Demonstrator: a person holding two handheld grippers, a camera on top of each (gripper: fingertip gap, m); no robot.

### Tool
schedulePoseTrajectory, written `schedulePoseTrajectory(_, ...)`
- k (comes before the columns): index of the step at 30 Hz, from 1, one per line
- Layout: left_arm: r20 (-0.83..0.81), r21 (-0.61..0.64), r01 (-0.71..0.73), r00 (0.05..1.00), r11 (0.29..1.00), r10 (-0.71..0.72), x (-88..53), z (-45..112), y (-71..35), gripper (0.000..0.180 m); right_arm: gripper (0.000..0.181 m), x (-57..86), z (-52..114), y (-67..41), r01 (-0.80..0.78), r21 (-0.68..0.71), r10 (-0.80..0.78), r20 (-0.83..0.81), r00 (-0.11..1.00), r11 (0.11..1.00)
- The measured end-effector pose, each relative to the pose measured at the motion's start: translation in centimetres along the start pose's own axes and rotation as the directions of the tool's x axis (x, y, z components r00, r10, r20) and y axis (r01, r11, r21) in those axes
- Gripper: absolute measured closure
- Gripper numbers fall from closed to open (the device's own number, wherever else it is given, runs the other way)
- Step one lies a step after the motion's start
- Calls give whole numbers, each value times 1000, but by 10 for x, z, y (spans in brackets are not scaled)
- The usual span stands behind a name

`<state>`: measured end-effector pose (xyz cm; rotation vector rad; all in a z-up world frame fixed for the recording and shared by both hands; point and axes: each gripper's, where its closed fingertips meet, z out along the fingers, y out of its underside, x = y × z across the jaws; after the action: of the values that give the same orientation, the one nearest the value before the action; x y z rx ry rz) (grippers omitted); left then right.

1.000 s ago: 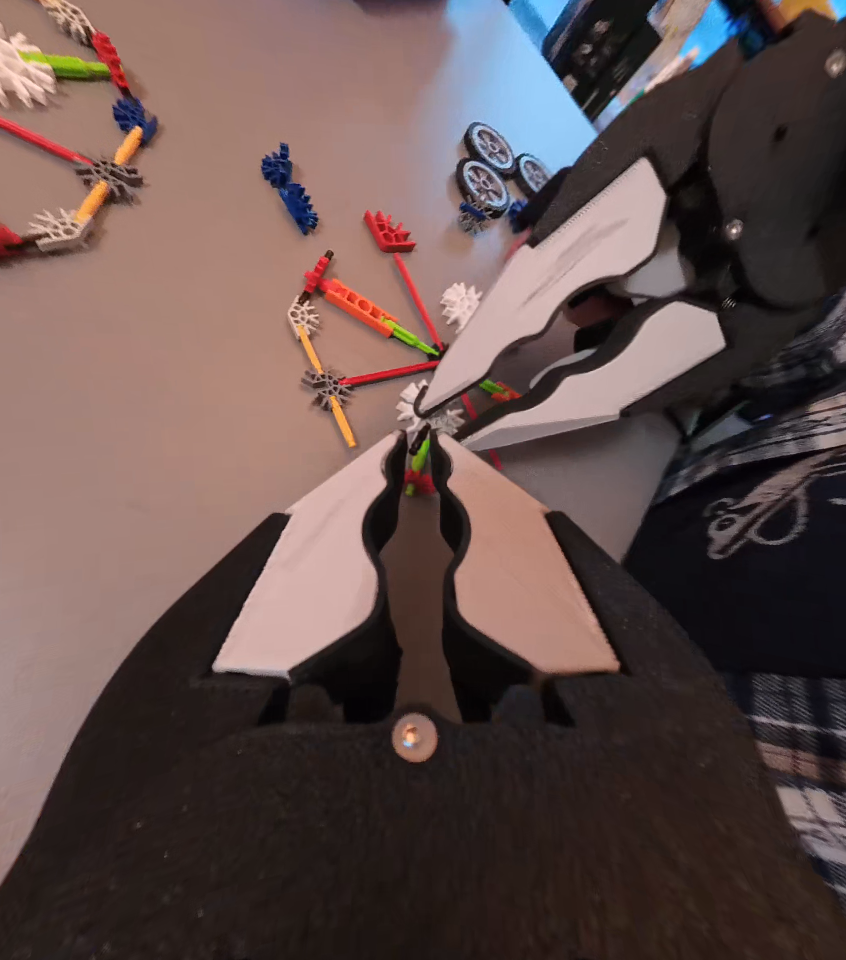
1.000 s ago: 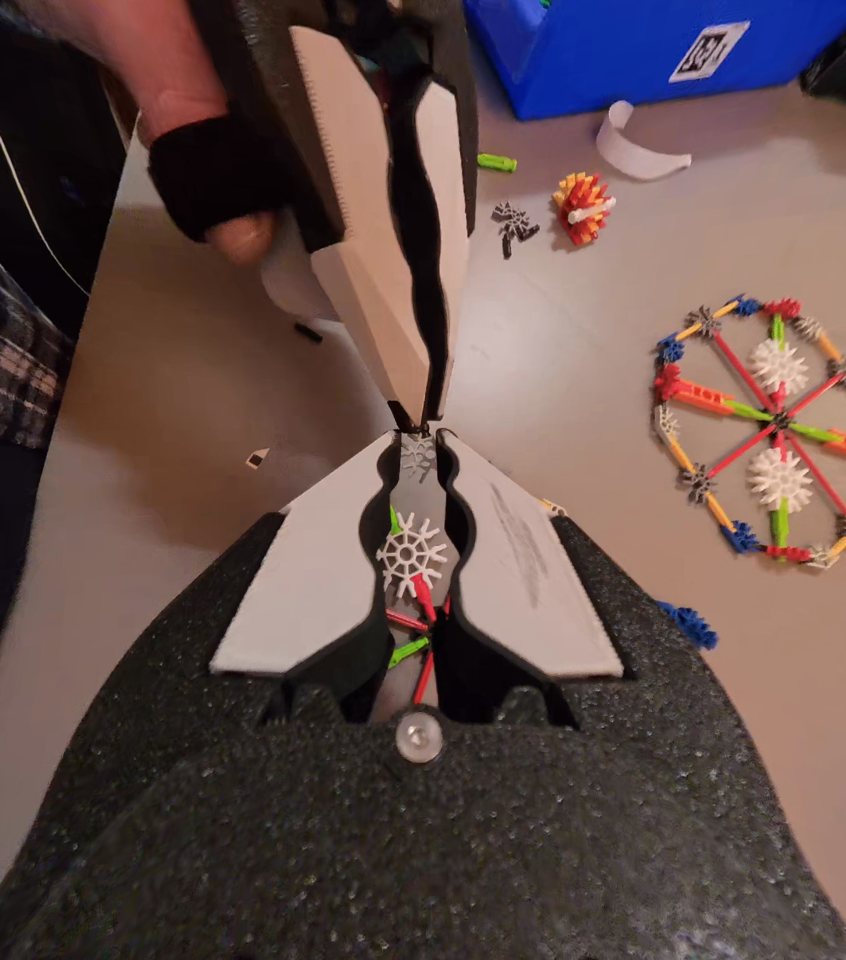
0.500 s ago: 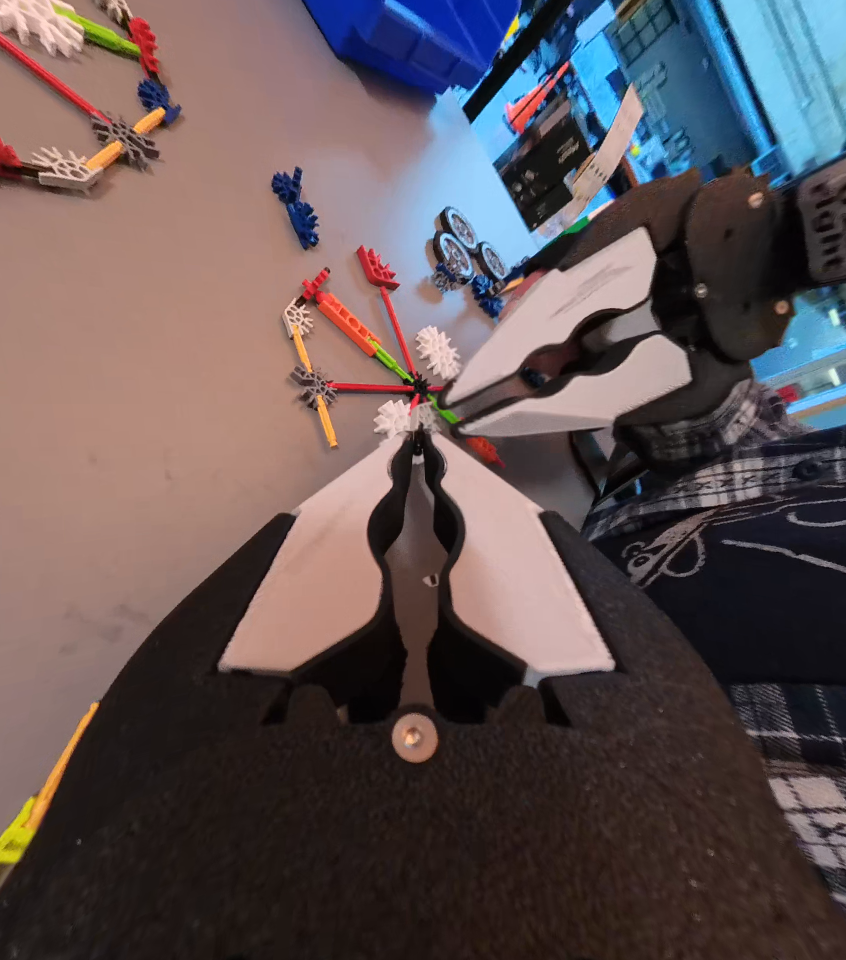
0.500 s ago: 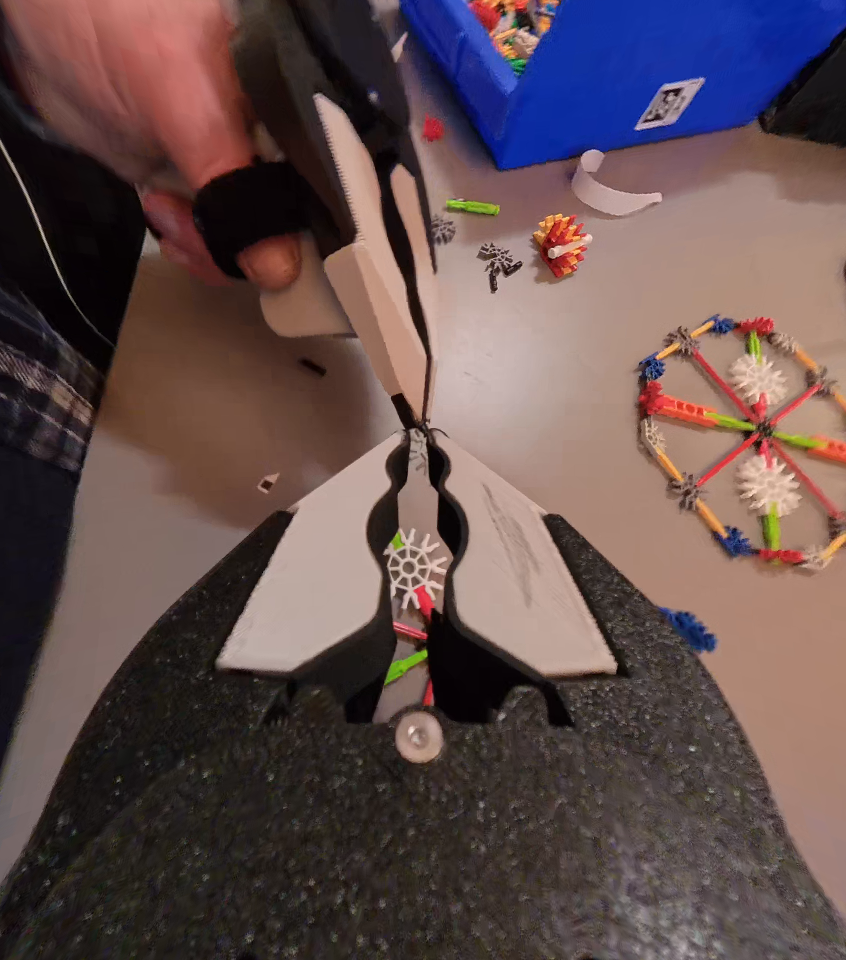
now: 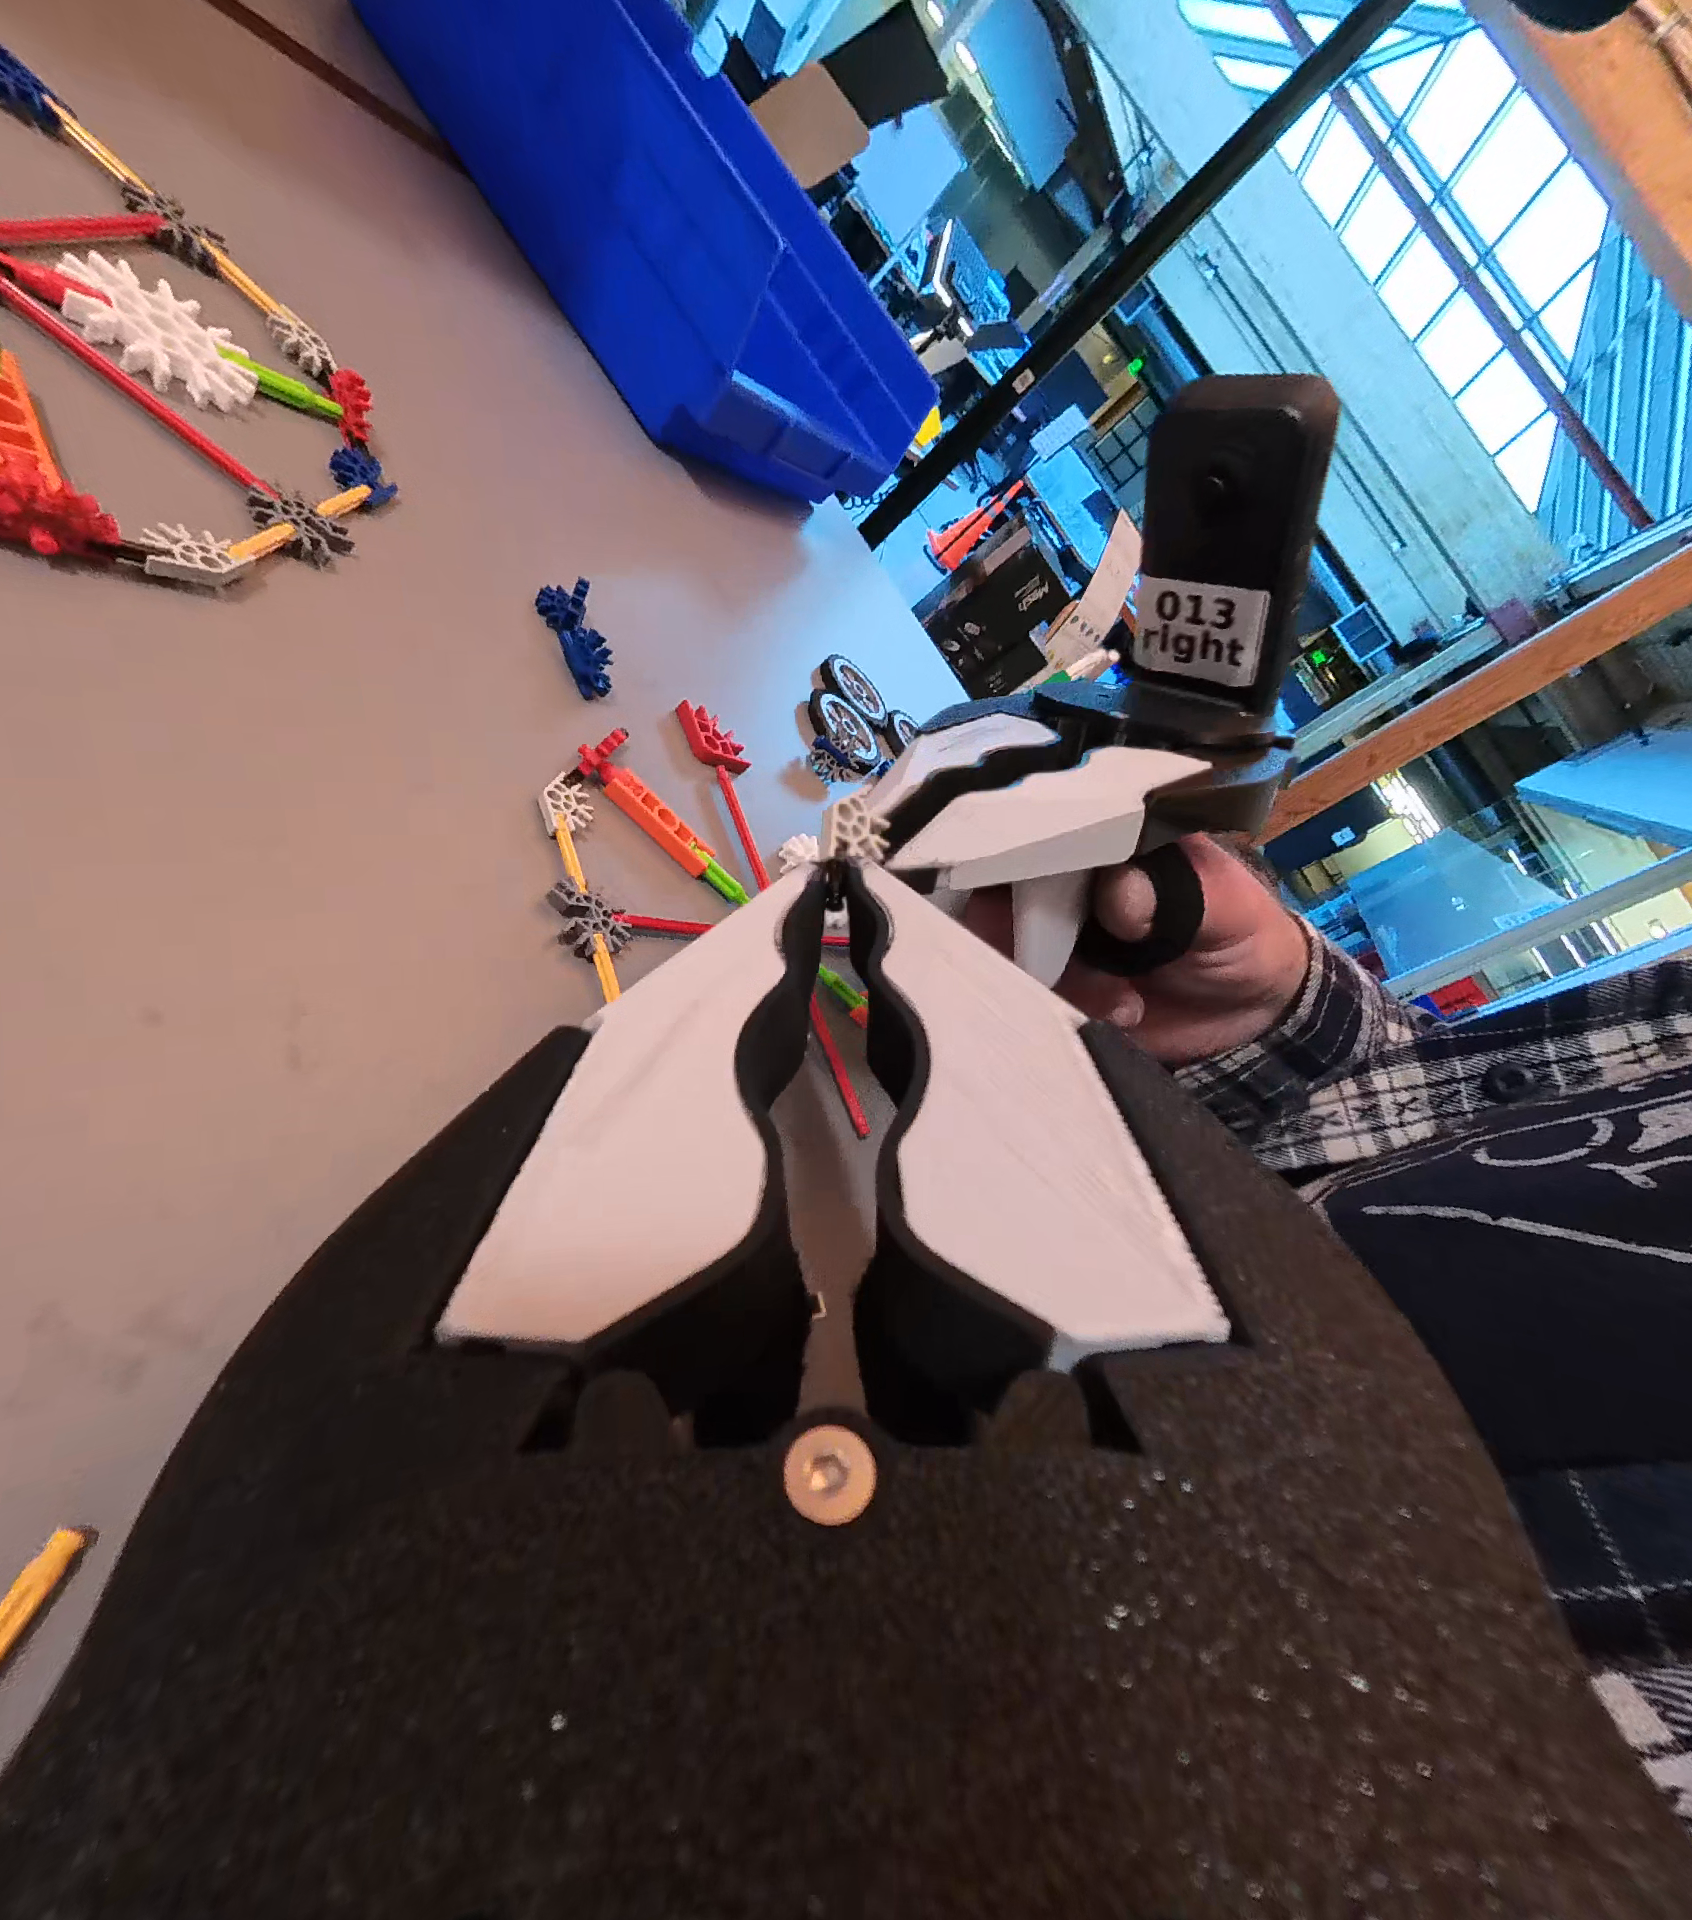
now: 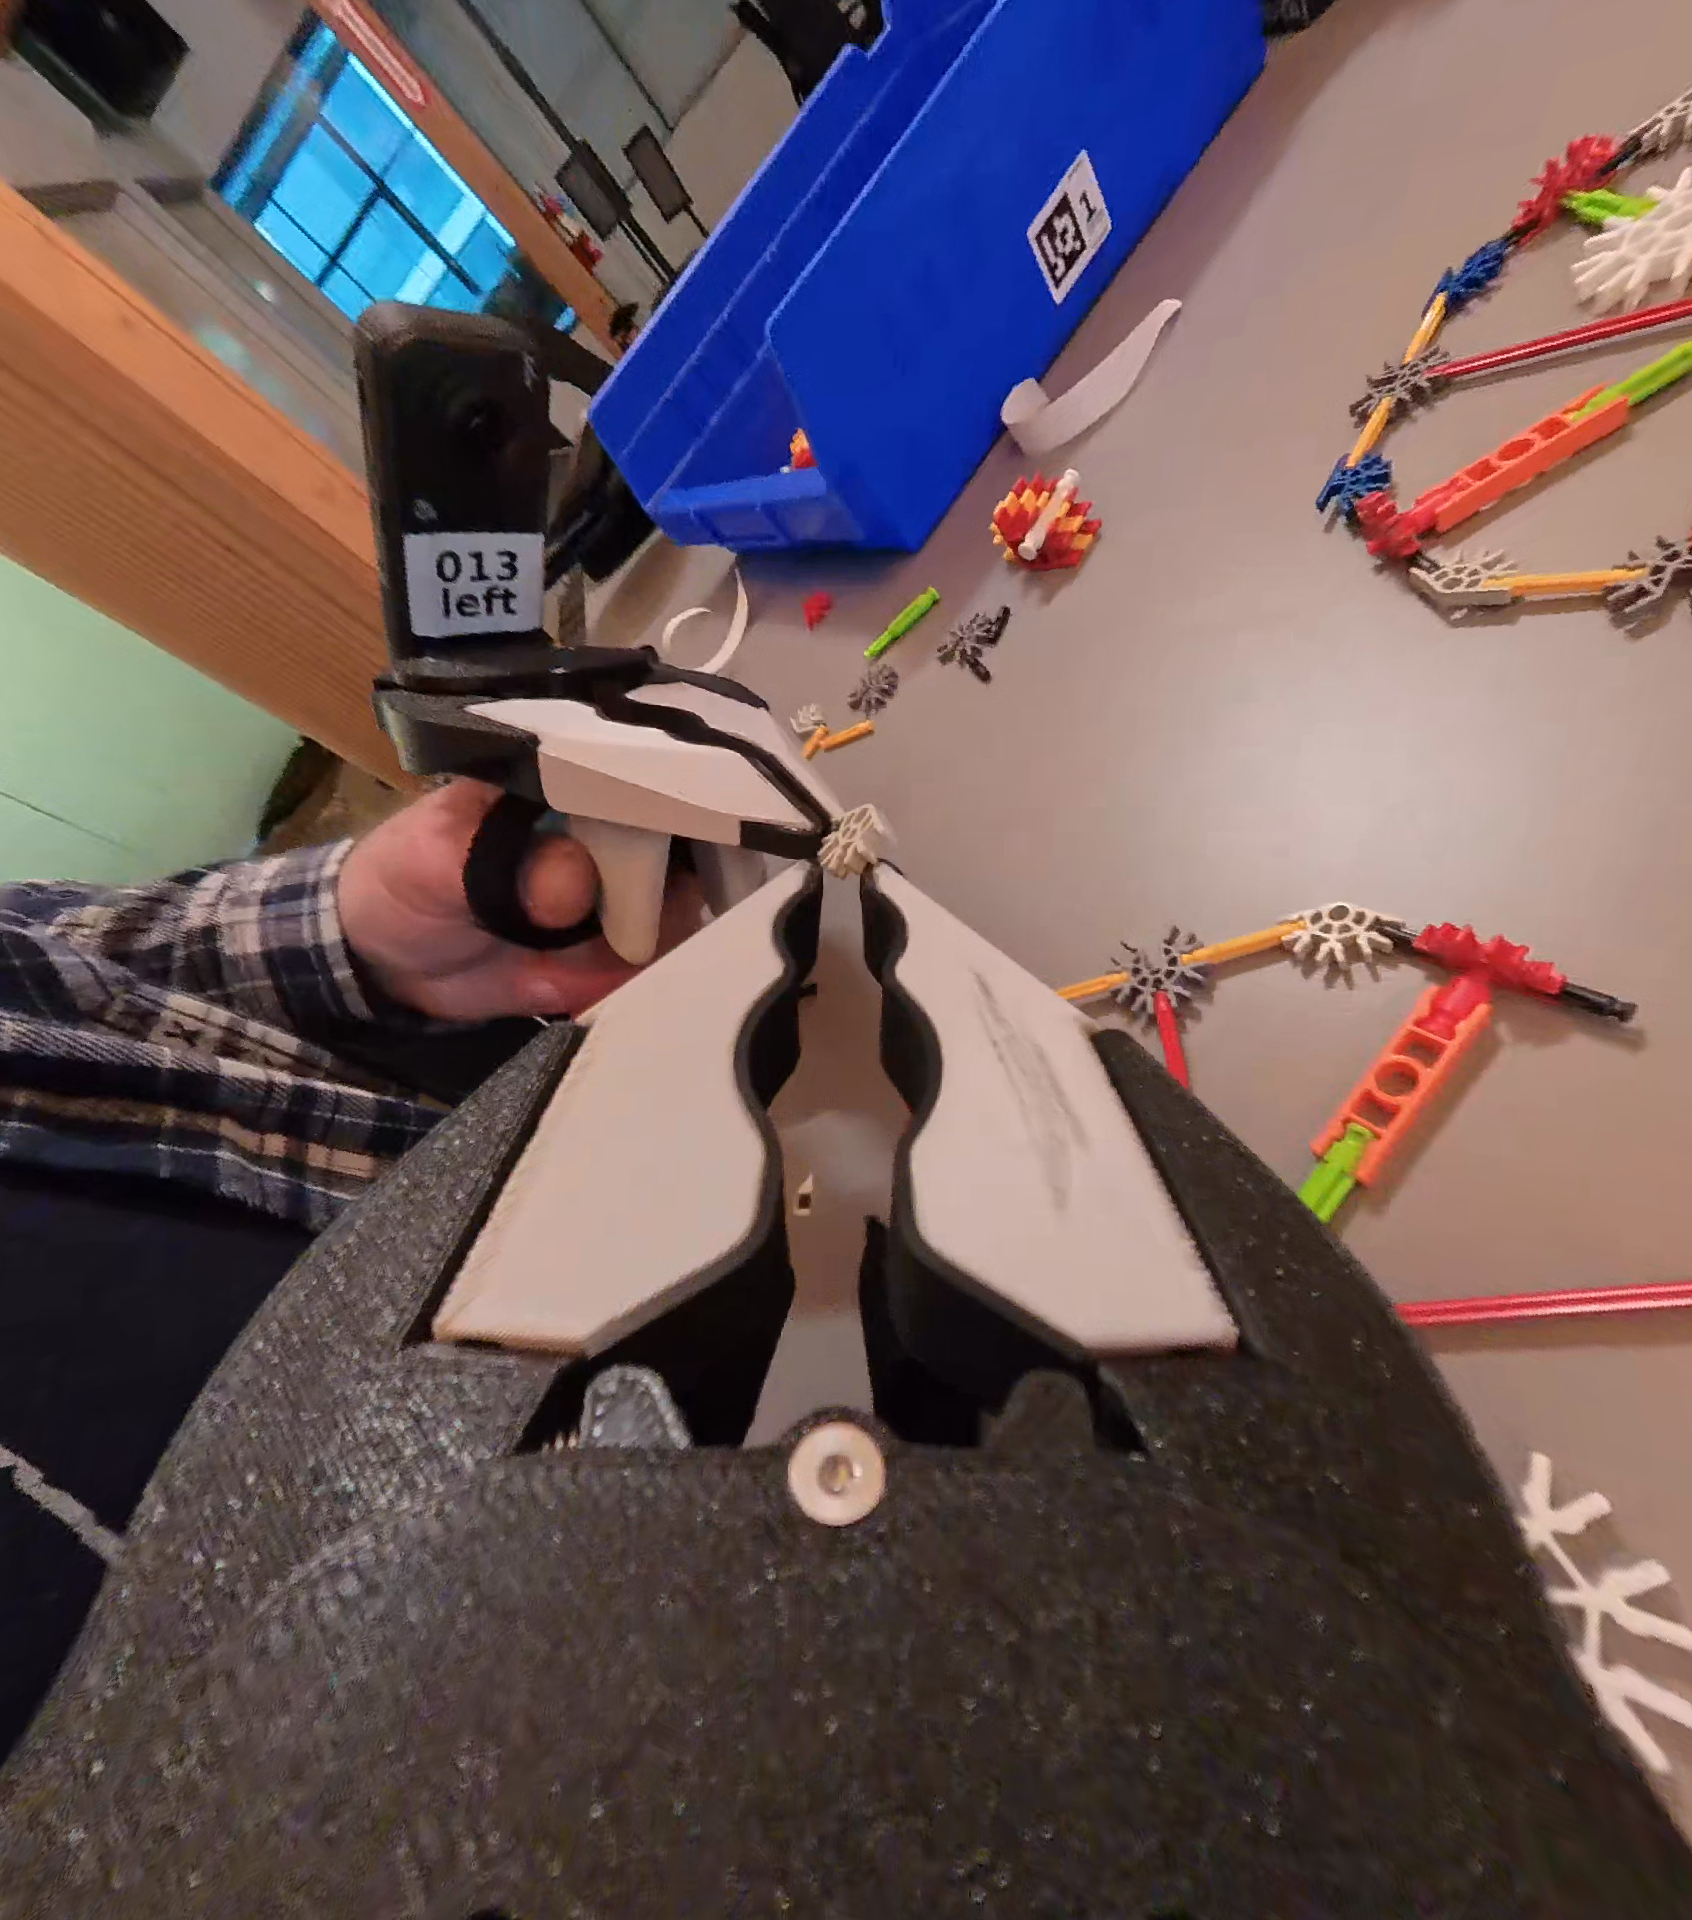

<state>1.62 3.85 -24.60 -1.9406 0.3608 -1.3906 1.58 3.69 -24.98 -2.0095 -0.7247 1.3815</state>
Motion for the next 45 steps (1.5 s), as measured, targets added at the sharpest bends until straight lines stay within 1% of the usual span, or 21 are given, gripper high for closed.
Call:
schedulePoseTrajectory(3, 0, 10, -14, 1000, 1000, 14, -1, 0, -2, 178, 178, -1, 1, -2, -35, 14, 35, 26, 999, 999)
schedulePoseTrajectory(5, 14, 26, -29, 999, 999, 29, -3, -1, -4, 178, 171, -3, 1, -4, -80, 27, 78, 58, 995, 996)
schedulePoseTrajectory(8, 46, 59, -71, 997, 996, 68, -5, -3, -9, 178, 171, -1, 0, -6, -128, 50, 125, 58, 991, 991)
schedulePoseTrajectory(12, 62, 46, -123, 991, 991, 120, -4, -1, -5, 178, 171, 2, 0, -10, -219, 95, 212, 78, 974, 971)
schedulePoseTrajectory(17, 68, 24, -156, 986, 987, 154, -2, 3, 1, 178, 178, 4, 2, -9, -217, 91, 212, 64, 975, 972)
schedulePoseTrajectory(20, 60, 2, -177, 983, 984, 176, -1, 1, 1, 178, 179, 3, 0, -6, -154, 47, 152, 51, 987, 987)
schedulePoseTrajectory(23, 15, -28, -195, 981, 980, 195, 3, -2, -4, 173, 179, -1, -3, -3, -51, -46, 53, 56, 997, 998)
schedulePoseTrajectory(26, -68, -116, -220, 975, 968, 213, 11, -1, 2, 171, 179, -8, -6, 0, 39, -147, -25, 92, 995, 988)
schedulePoseTrajectory(29, -108, -147, -253, 965, 956, 238, 17, -1, 3, 172, 179, -11, -6, 4, 118, -233, -93, 114, 989, 965)
schedulePoseTrajectory(37, -197, -203, -259, 956, 944, 219, 26, -4, 14, 177, 179, -19, -9, 14, 247, -347, -190, 190, 963, 905)
schedulePoseTrajectory(41, -230, -251, -286, 946, 925, 230, 29, -5, 26, 177, 179, -24, -10, 28, 337, -413, -253, 245, 936, 846)
schedulePoseTrajectory(45, -247, -271, -299, 940, 915, 234, 30, -7, 31, 177, 179, -25, -9, 34, 361, -431, -268, 263, 927, 827)
